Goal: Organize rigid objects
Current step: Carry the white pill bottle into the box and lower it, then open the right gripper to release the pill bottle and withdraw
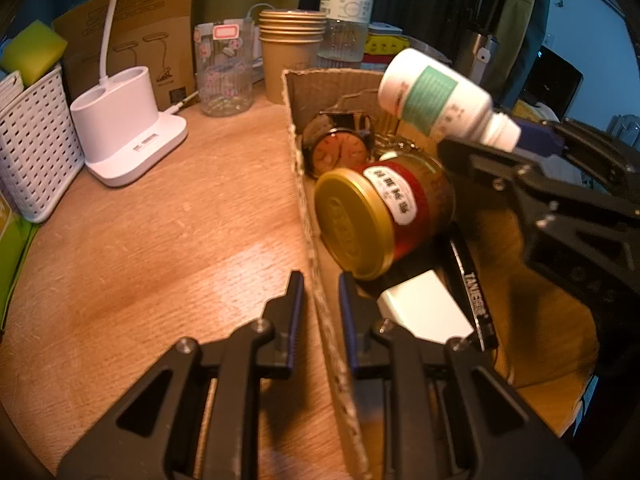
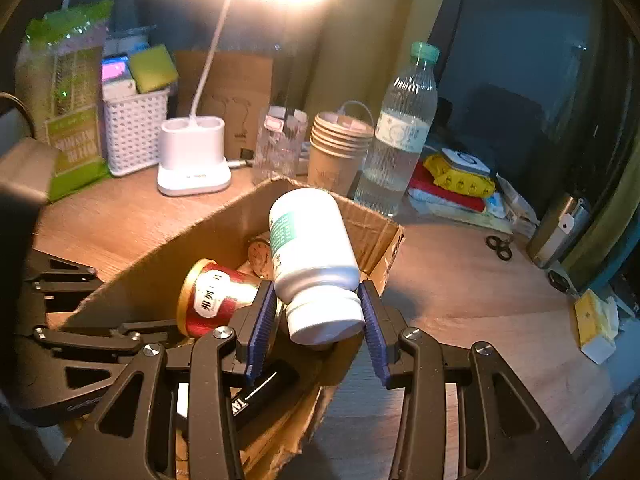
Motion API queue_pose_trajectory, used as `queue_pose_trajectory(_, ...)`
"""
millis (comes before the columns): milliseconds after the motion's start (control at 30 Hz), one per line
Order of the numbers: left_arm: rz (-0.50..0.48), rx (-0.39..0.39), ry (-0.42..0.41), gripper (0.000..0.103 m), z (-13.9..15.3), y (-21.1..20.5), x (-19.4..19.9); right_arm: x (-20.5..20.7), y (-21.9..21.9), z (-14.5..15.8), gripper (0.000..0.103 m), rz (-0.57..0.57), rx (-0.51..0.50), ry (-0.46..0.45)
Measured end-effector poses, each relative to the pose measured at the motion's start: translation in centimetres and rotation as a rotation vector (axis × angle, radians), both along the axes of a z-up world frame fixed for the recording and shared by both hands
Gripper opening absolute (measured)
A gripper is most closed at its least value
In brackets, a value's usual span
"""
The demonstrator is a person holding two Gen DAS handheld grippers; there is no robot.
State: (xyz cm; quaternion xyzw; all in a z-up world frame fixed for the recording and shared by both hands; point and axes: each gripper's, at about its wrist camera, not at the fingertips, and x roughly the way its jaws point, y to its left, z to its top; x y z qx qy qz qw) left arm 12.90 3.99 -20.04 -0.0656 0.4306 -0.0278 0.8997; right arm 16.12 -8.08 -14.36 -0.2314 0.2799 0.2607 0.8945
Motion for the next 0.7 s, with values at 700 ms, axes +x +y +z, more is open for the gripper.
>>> queue_pose_trajectory(700, 0.0, 0.001, 0.0, 0.019, 0.0, 0.0, 0.0, -1.0, 0.5, -0.5, 0.05, -0.045, -0.048, -0.006)
